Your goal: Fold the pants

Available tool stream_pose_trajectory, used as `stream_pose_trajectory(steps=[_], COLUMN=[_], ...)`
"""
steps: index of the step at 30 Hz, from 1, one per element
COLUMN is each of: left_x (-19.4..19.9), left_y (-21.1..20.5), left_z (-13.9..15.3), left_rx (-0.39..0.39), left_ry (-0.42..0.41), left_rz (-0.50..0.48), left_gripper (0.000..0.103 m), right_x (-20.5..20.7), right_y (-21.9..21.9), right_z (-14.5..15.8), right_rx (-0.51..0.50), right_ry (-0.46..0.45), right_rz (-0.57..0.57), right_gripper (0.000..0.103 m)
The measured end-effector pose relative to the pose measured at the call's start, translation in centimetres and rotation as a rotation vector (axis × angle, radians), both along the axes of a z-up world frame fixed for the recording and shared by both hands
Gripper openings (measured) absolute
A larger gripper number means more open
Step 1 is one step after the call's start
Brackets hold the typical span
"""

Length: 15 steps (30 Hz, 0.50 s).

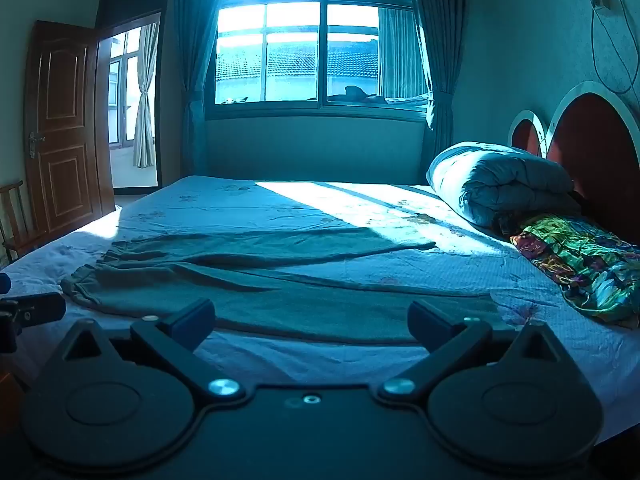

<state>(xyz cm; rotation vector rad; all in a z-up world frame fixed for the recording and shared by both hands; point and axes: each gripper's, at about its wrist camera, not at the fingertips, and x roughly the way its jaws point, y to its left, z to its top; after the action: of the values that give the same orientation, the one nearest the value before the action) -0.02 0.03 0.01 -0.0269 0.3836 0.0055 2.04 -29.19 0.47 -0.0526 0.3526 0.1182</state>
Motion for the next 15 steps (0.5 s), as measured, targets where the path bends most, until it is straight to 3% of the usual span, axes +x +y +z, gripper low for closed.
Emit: stream_pose_trajectory(steps=[15], left_x=[0.02], left_y=[0.02], left_z=[-0.03], left_rx=[-0.005], left_ry=[-0.002], left_rz=[0.005], left_gripper=[0.103], right_x=[0.10], right_y=[-0.14], right_z=[-0.04], right_rx=[0.010], right_ry=[0.003], right_rz=[0.005], right_gripper=[0.097])
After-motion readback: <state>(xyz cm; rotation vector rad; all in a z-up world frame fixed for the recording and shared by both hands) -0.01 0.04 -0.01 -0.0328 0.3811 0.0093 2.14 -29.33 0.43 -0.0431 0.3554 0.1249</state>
